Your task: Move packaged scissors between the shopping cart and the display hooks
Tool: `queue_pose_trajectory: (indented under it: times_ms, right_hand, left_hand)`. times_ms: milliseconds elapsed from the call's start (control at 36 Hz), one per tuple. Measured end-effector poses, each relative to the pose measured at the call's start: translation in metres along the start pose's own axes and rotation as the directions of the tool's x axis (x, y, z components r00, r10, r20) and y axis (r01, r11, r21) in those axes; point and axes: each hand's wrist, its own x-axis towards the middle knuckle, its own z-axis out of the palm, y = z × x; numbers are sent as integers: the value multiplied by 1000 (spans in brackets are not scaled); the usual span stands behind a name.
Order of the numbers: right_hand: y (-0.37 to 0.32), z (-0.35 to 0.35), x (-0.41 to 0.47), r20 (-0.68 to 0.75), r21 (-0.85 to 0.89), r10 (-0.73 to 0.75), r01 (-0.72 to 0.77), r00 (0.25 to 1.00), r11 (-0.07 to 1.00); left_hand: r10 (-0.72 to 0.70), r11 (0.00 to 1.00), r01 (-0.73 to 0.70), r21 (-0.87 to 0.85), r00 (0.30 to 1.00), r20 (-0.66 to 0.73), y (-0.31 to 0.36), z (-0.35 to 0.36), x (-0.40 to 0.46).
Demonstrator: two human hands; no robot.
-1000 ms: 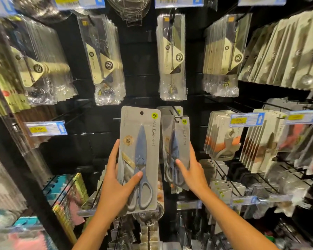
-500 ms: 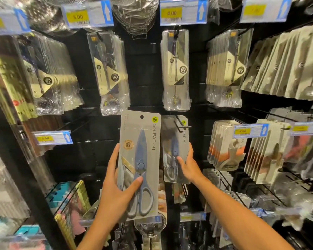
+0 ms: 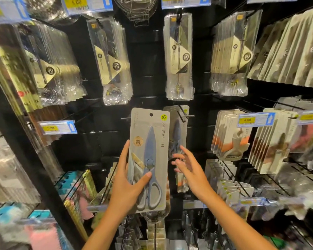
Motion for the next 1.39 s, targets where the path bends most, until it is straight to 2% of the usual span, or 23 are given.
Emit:
queue_pose_trajectory:
  times_ms: [111, 194, 333, 500, 667, 1167, 1389]
  right_hand:
    - [-35, 5, -22, 72, 49, -94, 90, 993, 995]
    - [-41, 4, -30, 40, 11, -126, 125, 991, 992]
    - [-31, -9, -40, -64, 30, -92, 94, 994, 995]
    - [-21, -26, -55, -90, -36, -86, 83, 992, 996]
    - [-15, -43, -56, -130, -56, -65, 58, 989, 997]
    - [-13, -65, -39, -84, -72, -87, 81, 993, 994]
    - [1, -63, -24, -26, -103, -65, 62, 998, 993]
  left_hand:
    - [-5, 1000, 5, -17, 1000, 17, 0, 13, -7]
    - [0, 1000, 0, -31, 1000, 13, -1, 22, -11]
    - [1, 998, 5, -57, 994, 107, -7, 35, -15]
    - [-74, 996, 85, -36, 968, 240, -18, 42, -18]
    - [-71, 997, 80, -13, 945, 319, -14, 57, -9]
    - [-115, 991, 130, -32, 947, 300, -5, 79, 6]
    - [-152, 988, 146, 40, 952, 265, -19, 85, 23]
